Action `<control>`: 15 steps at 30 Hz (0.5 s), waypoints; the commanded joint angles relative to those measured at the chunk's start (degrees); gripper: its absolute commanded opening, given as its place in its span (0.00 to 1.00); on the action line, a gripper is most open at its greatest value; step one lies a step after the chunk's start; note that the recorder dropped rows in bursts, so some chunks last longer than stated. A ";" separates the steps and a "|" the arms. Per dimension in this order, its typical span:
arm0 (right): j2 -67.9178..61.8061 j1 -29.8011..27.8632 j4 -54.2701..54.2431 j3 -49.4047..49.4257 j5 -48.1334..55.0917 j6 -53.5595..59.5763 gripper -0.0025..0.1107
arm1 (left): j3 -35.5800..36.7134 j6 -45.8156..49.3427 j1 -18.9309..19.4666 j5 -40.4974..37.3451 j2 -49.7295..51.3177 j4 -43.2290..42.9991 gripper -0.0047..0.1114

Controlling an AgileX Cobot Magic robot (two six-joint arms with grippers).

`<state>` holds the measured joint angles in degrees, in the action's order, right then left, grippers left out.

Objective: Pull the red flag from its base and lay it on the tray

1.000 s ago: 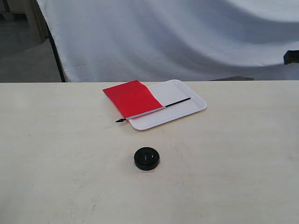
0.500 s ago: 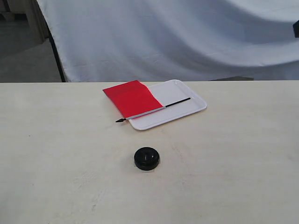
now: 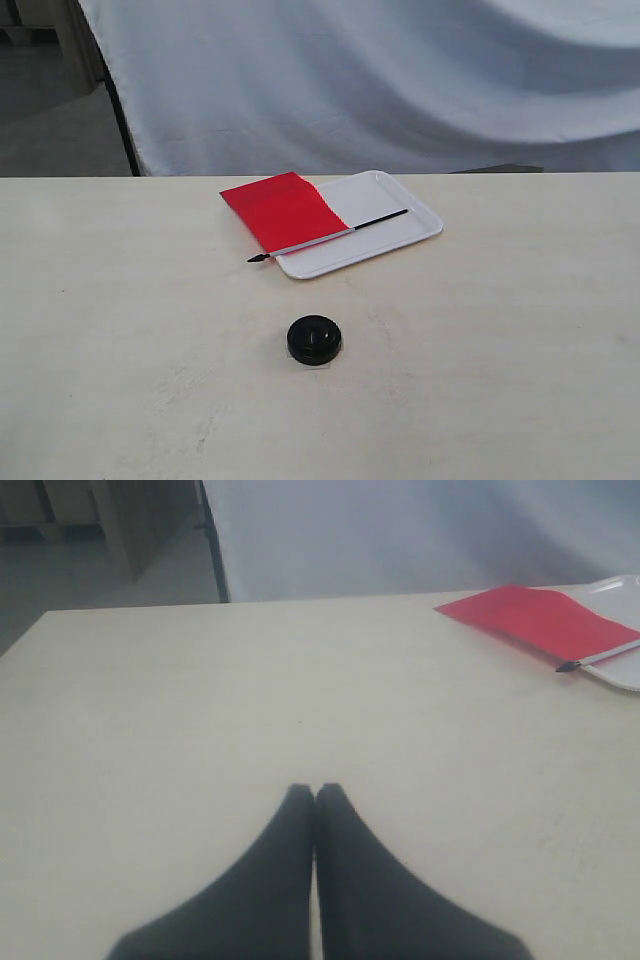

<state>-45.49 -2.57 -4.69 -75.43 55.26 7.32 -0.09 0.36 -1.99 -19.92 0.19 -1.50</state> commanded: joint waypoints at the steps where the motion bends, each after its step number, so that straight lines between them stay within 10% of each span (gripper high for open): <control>1: 9.00 0.14 0.14 2.15 1.05 0.99 0.02 | 0.09 -0.36 0.12 0.26 -0.19 -0.15 0.04; 15: 37.96 0.14 5.03 20.72 -1.01 1.65 0.02 | 0.09 -0.36 0.12 0.26 -0.19 -0.15 0.04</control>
<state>-11.93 -2.57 -2.00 -58.10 55.80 8.61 -0.09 0.36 -1.99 -19.92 0.19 -1.50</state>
